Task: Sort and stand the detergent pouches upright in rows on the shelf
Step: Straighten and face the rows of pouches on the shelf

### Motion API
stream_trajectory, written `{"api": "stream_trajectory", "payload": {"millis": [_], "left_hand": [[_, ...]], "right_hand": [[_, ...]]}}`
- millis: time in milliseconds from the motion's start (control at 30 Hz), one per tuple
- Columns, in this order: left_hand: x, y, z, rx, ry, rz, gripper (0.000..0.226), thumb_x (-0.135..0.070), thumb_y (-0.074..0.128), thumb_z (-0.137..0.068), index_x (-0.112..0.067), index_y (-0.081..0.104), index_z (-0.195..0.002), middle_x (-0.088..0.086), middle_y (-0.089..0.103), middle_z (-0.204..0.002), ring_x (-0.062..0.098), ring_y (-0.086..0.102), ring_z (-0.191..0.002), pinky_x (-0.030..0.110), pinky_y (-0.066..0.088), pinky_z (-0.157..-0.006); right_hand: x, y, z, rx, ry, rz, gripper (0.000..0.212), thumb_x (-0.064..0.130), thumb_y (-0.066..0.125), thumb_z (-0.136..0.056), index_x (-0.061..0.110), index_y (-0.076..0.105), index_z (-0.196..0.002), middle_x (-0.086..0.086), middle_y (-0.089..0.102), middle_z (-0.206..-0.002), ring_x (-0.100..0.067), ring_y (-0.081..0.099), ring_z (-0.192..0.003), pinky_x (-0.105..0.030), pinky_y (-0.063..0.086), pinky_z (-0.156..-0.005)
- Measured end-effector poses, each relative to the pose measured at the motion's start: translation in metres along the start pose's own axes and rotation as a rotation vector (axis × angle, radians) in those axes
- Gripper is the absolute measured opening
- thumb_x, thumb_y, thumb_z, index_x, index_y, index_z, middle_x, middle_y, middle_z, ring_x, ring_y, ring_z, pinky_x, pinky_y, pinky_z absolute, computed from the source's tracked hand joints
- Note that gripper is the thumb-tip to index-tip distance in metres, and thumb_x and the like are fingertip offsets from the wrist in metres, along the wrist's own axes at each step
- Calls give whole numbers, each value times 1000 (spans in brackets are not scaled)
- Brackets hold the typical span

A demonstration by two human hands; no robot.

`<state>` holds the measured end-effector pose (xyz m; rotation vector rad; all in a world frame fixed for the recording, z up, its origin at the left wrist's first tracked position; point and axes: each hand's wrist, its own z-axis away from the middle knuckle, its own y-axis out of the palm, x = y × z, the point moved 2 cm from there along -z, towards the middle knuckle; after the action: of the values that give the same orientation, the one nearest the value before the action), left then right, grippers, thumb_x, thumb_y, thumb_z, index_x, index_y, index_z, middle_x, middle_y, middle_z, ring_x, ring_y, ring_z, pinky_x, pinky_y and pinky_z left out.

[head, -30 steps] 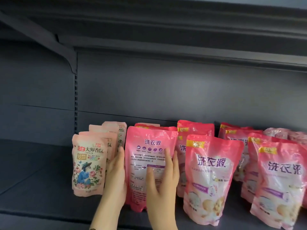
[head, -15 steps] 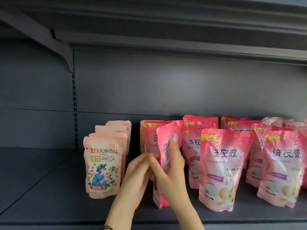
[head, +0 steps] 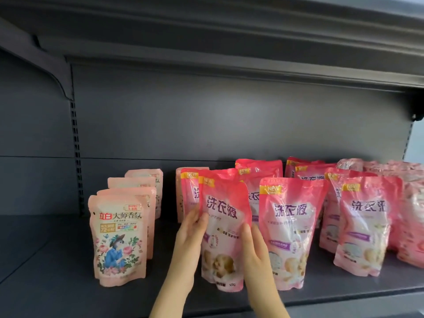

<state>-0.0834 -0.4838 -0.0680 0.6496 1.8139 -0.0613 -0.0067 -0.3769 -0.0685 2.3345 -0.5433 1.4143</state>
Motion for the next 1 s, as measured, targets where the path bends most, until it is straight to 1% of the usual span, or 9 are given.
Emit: {"api": "stream_trajectory", "payload": {"millis": [67,133,267,400,633,733,800,900,1000], "left_hand": [[0,-2,-4,-32,1,1,49,-50,60,-85,-22,56,-126,-2,70,-115,13,65,-108,33,51,-90],[-1,-6,-8,-80,-7,9,47,-48,59,-82,-19,58,-119,4,69,-114,21,66,-107,40,53,-90],[-5,-8,-11,-87,12,27,33,-40,60,-87,-17,57,-110,8,69,-112,25,67,-105,47,52,-93],[-11,-13,-6,-165,69,32,40,-41,70,-82,-8,58,-101,9,72,-99,28,69,-95,45,53,-84],[-42,-4,8,-216,194,122,28,-33,68,-81,-6,58,-84,3,70,-75,15,67,-68,29,53,-62],[-56,20,19,-209,251,117,22,-31,66,-80,-10,61,-79,0,70,-71,12,66,-63,23,54,-56],[-60,36,27,-214,271,121,19,-32,68,-77,-14,63,-73,0,69,-68,13,65,-63,27,54,-59],[-57,63,34,-236,284,125,18,-37,70,-73,-20,67,-66,3,69,-71,24,64,-72,45,52,-74],[-48,96,39,-294,300,130,23,-41,70,-70,-19,66,-63,2,66,-67,25,61,-72,46,51,-76]], "right_hand": [[-12,1,8,-203,-16,-17,36,53,56,-84,21,65,-97,4,66,-79,0,60,-71,-15,48,-61],[-19,2,13,-292,-11,-12,23,41,53,-88,24,68,-92,6,63,-73,-9,58,-71,-20,46,-61],[-19,8,9,-309,6,-82,29,28,48,-97,20,71,-81,1,68,-75,-10,61,-76,-28,49,-67],[-17,13,6,-327,2,-89,33,25,49,-98,12,65,-73,-12,61,-72,-18,53,-70,-37,44,-67],[16,13,14,-384,-99,-93,37,24,49,-97,14,60,-63,0,49,-56,-10,43,-55,-23,37,-51],[39,1,21,-445,-142,-144,38,24,47,-98,5,54,-66,0,46,-53,-5,41,-48,-14,35,-44],[48,-13,26,-455,-148,-178,41,26,47,-98,2,49,-65,0,43,-49,-7,39,-43,-18,34,-42],[54,-42,29,-443,-150,-178,45,33,49,-97,-5,52,-73,-12,47,-59,-20,42,-54,-34,38,-54],[55,-76,26,-425,-146,-189,39,32,49,-97,4,61,-73,-18,54,-66,-22,49,-62,-39,43,-61]]}}
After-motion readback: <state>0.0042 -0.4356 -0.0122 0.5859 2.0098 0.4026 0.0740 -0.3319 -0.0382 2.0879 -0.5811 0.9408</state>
